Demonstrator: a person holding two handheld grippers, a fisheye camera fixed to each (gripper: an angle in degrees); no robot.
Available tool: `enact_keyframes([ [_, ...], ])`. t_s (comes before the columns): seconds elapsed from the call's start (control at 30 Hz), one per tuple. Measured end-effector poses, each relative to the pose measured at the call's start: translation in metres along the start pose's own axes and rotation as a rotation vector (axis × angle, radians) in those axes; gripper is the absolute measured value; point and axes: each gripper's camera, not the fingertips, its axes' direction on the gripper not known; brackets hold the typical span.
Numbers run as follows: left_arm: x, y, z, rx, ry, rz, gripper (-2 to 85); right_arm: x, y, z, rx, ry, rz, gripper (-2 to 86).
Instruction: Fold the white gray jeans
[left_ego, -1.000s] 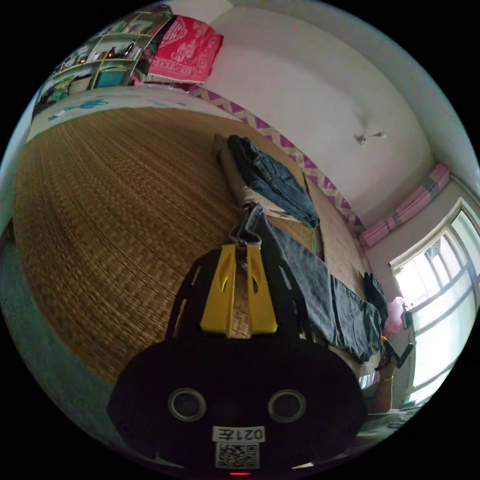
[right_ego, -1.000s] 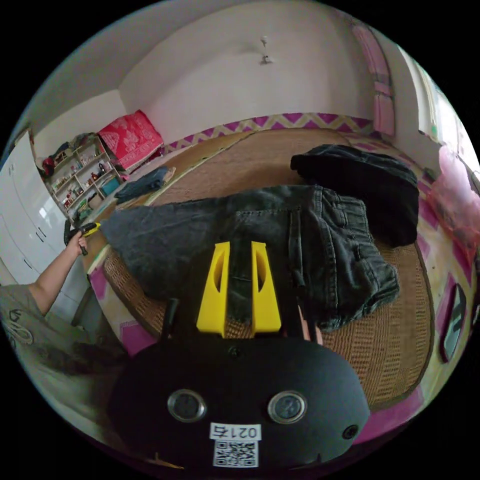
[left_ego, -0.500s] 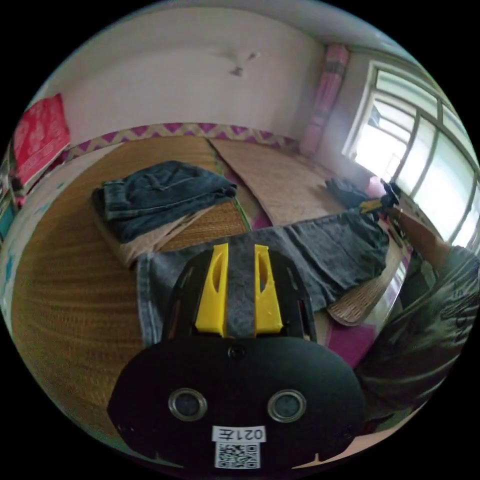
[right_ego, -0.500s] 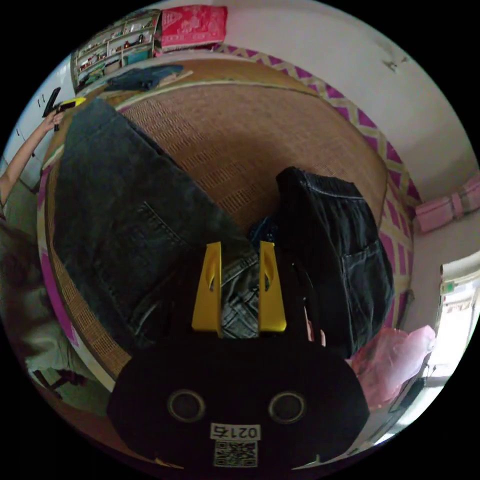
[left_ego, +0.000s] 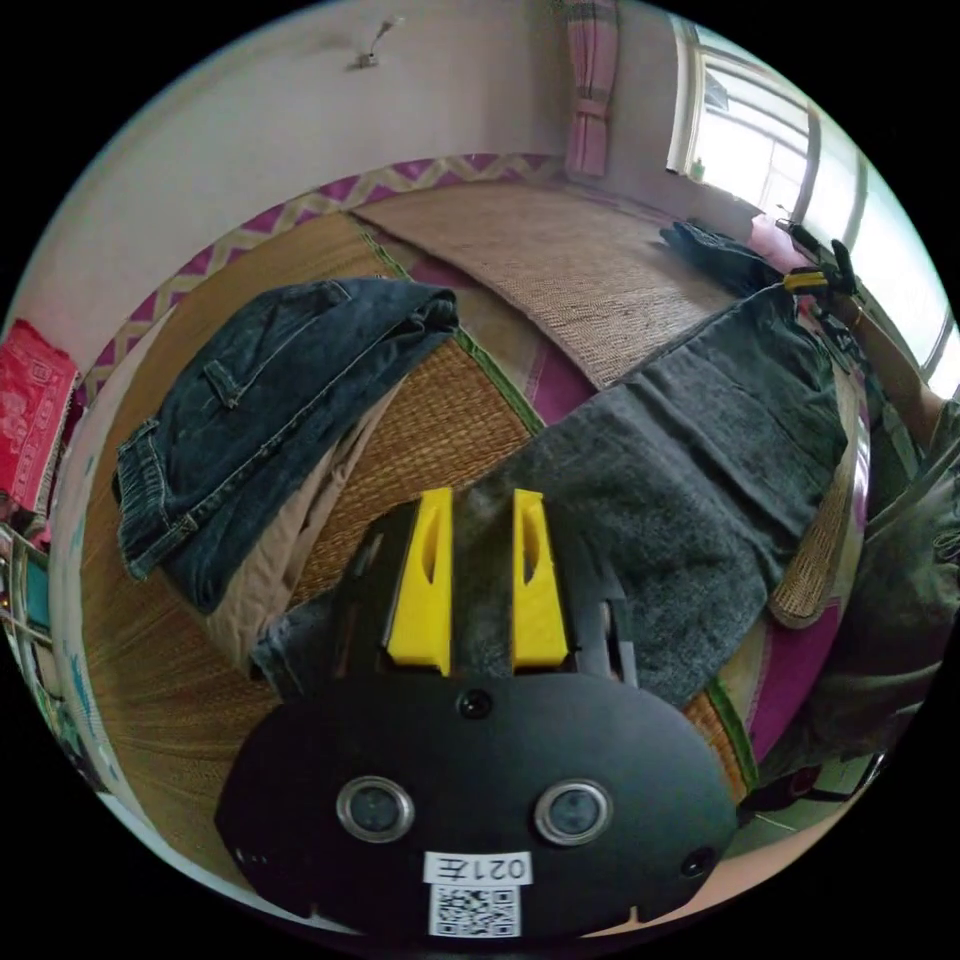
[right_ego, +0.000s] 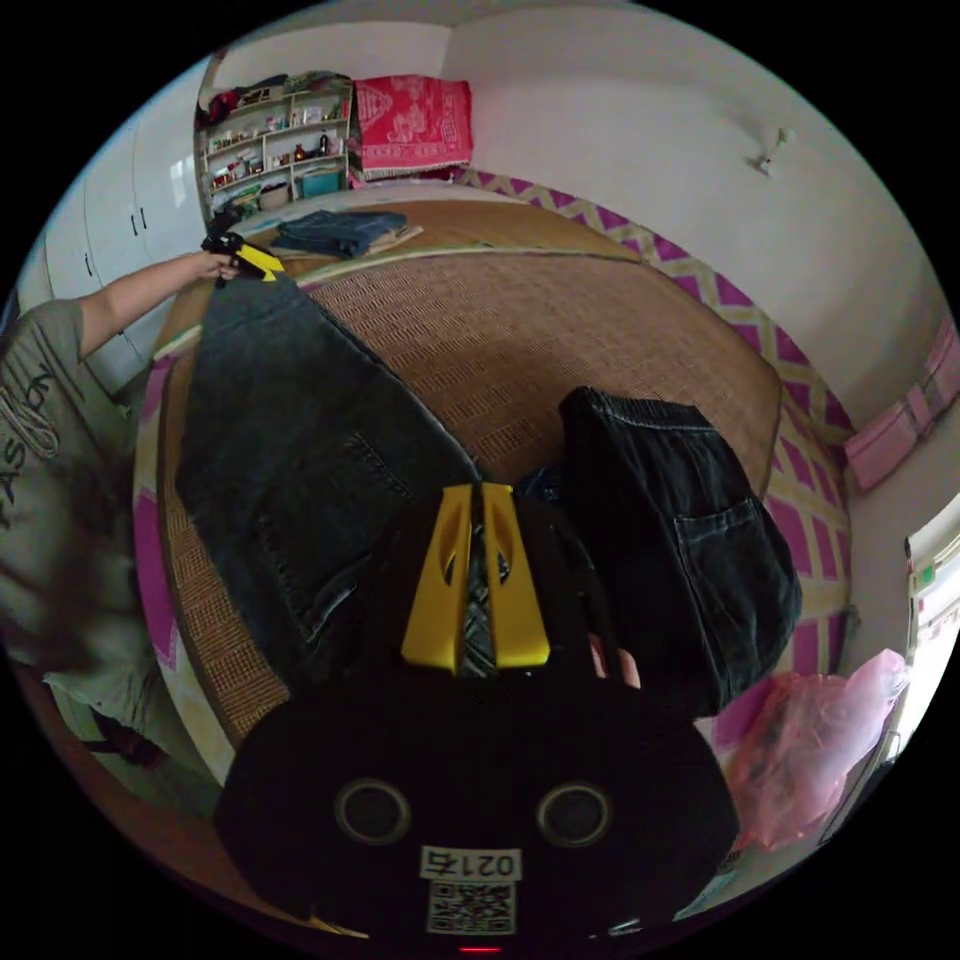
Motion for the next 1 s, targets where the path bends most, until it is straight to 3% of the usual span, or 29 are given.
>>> enact_keyframes([
  [0.07, 0.005, 0.014, -0.016, 0.069, -0.016, 0.029, 0.3, -0.007, 0.010, -0.014, 0.025, 0.005, 0.001, -0.4],
  [0.2, 0.018, 0.048, -0.062, 0.218, -0.031, 0.052, -0.8, -0.025, 0.030, -0.054, 0.090, -0.007, -0.012, -0.6],
  [0.37, 0.058, 0.148, -0.166, 0.471, 0.018, 0.077, -1.0, -0.096, 0.102, -0.159, 0.293, -0.051, -0.070, -0.8],
  [0.47, 0.085, 0.218, -0.200, 0.519, 0.070, 0.057, -1.0, -0.146, 0.162, -0.198, 0.323, -0.088, -0.090, -0.9],
  [0.6, 0.109, 0.288, -0.191, 0.485, 0.163, -0.014, -1.0, -0.195, 0.226, -0.188, 0.228, -0.172, -0.057, -1.0],
  [0.73, 0.126, 0.335, -0.127, 0.343, 0.211, -0.184, -0.9, -0.226, 0.266, -0.107, 0.046, -0.219, 0.069, -1.0],
  [0.87, 0.118, 0.368, -0.118, 0.449, 0.343, -0.374, -0.9, -0.226, 0.280, -0.087, 0.036, -0.259, 0.156, -0.8],
  [1.0, 0.115, 0.381, -0.162, 0.640, 0.247, -0.443, -0.9, -0.218, 0.279, -0.136, 0.135, -0.264, 0.121, -0.7],
])
